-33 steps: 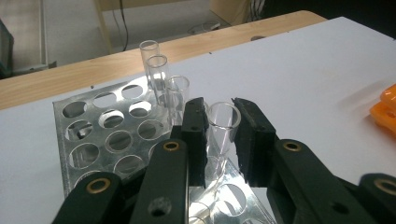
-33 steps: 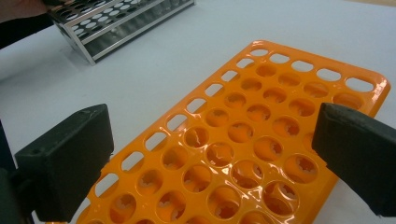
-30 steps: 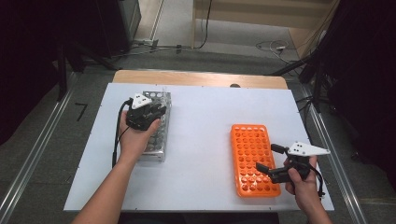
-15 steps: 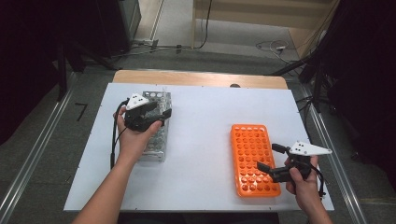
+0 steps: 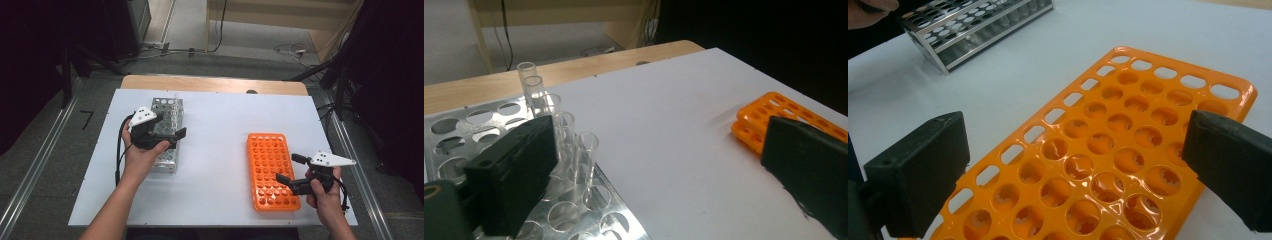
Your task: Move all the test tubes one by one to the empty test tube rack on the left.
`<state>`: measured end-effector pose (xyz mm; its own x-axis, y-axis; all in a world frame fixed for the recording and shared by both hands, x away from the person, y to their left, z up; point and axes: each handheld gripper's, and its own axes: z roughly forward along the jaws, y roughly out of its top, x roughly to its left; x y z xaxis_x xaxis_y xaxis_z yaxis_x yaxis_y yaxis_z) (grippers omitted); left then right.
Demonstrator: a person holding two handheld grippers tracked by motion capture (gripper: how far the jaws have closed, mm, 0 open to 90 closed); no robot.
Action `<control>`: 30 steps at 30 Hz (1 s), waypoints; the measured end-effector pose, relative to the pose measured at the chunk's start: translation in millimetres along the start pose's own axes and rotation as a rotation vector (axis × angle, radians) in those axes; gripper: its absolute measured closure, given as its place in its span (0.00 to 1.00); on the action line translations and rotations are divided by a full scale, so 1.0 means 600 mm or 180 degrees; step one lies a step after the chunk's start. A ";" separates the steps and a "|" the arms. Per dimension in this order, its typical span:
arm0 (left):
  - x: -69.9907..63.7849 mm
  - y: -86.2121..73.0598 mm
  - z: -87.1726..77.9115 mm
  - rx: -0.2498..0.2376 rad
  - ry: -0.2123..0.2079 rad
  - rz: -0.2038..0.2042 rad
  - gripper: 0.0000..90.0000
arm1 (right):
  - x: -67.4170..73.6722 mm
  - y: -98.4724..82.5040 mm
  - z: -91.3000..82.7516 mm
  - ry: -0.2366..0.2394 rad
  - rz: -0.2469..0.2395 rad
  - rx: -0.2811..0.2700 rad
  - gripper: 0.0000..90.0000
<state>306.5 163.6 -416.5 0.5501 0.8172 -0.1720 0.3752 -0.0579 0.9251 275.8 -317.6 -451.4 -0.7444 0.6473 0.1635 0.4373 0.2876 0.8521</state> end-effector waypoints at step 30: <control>-0.036 -0.079 -0.121 -0.0127 -0.0037 0.0140 0.00 | -0.006 -0.005 0.000 -0.0068 0.0018 0.0004 0.00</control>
<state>222.8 190.1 -432.0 0.5742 0.8076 -0.1345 0.3206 -0.0706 0.9446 277.2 -320.9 -454.2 -0.7310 0.6639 0.1578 0.4422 0.2848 0.8505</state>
